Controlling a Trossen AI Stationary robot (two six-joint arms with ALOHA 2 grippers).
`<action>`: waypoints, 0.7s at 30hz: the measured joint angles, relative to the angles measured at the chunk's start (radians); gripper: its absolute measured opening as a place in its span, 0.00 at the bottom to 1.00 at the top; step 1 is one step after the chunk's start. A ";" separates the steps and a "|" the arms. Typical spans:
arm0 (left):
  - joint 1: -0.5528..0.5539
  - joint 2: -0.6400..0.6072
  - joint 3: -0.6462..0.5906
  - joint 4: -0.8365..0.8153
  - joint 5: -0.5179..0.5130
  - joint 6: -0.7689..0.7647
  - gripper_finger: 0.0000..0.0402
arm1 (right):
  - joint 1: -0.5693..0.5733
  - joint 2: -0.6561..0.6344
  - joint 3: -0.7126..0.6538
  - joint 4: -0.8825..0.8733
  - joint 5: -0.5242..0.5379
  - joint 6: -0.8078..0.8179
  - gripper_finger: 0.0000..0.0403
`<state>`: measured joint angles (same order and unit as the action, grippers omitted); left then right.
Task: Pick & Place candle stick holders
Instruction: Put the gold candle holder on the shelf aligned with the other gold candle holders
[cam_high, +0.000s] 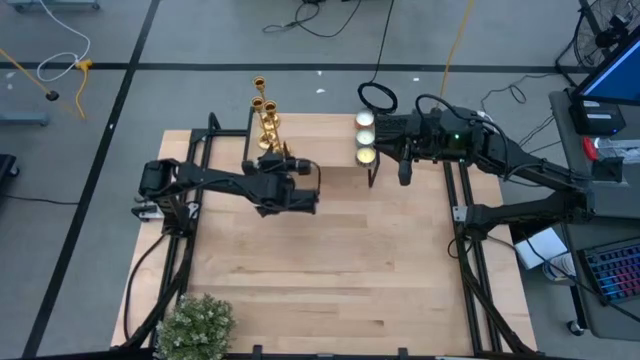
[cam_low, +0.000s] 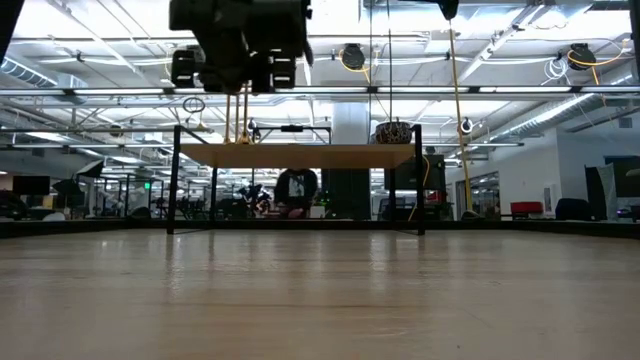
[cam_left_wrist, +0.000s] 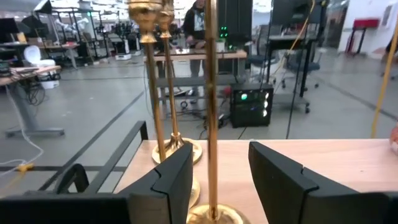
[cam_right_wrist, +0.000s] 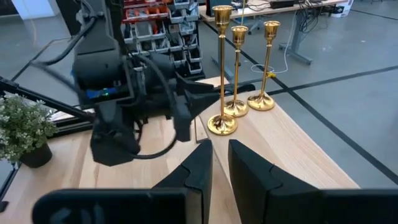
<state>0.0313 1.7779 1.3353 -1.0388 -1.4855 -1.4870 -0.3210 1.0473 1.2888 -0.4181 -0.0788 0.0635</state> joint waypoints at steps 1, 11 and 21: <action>0.006 0.000 0.002 0.040 0.006 0.050 0.41 | 0.000 0.000 0.000 0.000 0.000 0.000 0.12; 0.081 0.000 0.002 0.259 0.064 0.306 0.41 | 0.002 -0.007 0.000 -0.009 0.000 0.004 0.12; 0.100 0.000 0.002 0.260 0.097 0.307 0.41 | 0.002 -0.034 0.000 -0.013 0.000 0.002 0.12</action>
<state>0.1318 1.7779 1.3369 -0.7791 -1.3881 -1.1797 -0.3191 1.0130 1.2884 -0.4309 -0.0792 0.0650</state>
